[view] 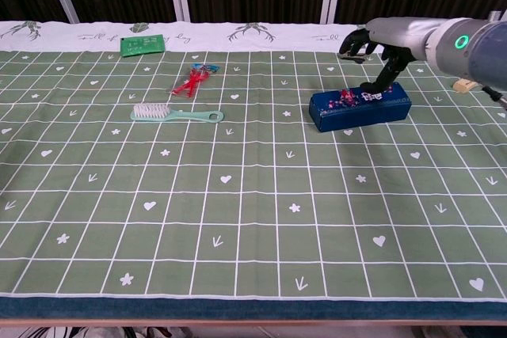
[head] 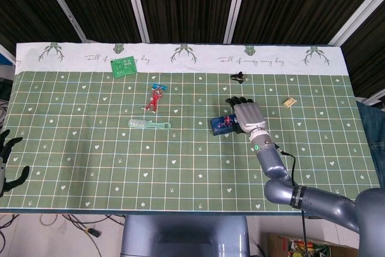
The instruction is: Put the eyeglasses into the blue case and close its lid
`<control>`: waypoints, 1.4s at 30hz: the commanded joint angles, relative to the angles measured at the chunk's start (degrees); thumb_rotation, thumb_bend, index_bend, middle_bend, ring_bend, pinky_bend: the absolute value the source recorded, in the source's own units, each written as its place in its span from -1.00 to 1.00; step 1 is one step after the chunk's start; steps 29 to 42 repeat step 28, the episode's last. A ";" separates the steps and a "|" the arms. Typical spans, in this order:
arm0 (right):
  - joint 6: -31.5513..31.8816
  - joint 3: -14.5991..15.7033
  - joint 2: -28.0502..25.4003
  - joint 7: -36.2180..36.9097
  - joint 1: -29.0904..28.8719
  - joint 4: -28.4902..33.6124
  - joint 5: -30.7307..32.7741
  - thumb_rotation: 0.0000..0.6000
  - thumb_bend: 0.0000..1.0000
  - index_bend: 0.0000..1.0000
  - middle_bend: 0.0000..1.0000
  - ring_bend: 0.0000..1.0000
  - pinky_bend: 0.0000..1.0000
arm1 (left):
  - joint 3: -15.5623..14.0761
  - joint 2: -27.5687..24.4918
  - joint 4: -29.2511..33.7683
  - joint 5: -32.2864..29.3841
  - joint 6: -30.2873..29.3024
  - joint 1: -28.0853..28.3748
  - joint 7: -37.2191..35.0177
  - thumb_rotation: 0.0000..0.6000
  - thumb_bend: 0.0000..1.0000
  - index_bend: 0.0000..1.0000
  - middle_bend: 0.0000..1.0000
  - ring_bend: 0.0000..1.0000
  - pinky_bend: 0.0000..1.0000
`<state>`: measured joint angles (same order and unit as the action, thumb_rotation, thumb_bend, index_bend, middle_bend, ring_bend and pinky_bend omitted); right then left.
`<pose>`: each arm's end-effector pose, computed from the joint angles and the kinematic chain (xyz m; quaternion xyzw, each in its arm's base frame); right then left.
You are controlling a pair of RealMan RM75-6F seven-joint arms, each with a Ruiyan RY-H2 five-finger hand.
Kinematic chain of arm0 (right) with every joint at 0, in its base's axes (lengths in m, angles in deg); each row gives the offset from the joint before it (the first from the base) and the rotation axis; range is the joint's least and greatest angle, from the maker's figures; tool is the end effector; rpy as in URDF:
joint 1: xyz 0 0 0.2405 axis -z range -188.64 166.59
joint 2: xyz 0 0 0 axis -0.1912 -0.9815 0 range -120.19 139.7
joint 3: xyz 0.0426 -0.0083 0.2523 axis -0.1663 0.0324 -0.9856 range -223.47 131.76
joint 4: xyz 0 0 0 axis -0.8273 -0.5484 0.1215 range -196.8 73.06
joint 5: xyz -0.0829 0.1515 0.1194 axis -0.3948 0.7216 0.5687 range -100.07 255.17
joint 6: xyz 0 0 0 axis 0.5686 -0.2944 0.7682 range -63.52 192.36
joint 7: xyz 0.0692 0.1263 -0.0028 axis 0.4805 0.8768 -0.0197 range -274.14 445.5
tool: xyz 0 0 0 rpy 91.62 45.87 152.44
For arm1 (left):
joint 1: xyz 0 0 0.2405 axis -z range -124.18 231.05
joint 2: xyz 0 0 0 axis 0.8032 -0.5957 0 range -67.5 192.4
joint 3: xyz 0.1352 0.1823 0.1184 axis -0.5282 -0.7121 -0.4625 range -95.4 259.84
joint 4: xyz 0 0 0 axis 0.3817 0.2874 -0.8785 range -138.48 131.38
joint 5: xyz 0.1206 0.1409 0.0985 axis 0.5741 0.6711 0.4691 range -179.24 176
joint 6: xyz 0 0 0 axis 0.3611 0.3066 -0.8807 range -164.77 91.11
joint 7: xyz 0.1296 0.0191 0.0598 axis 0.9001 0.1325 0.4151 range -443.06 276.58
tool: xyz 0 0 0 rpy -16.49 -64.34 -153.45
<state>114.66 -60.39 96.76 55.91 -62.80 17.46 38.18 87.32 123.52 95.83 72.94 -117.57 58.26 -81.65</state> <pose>-0.1441 -0.4069 0.0072 0.7040 -0.4189 0.3072 0.4843 -0.3169 0.1848 0.1688 -0.5344 -0.4569 -0.3584 0.6141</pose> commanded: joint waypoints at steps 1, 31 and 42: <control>1.97 2.42 -4.53 0.57 2.95 5.25 -2.68 1.00 -0.48 -0.69 -0.78 -0.80 -0.60 | -0.01 0.04 0.00 0.13 -0.15 -0.04 0.08 1.00 -0.29 -0.65 -1.00 -1.00 -1.00; 47.99 22.10 -11.66 19.80 42.28 6.79 -45.30 1.00 -0.70 -0.82 -0.92 -0.83 -0.60 | -0.22 2.08 -1.44 3.86 -4.06 -0.58 2.60 1.00 -0.29 -0.76 -1.00 -1.00 -1.00; 47.99 22.10 -11.66 19.80 42.28 6.79 -45.30 1.00 -0.70 -0.82 -0.92 -0.83 -0.60 | -0.22 2.08 -1.44 3.86 -4.06 -0.58 2.60 1.00 -0.29 -0.76 -1.00 -1.00 -1.00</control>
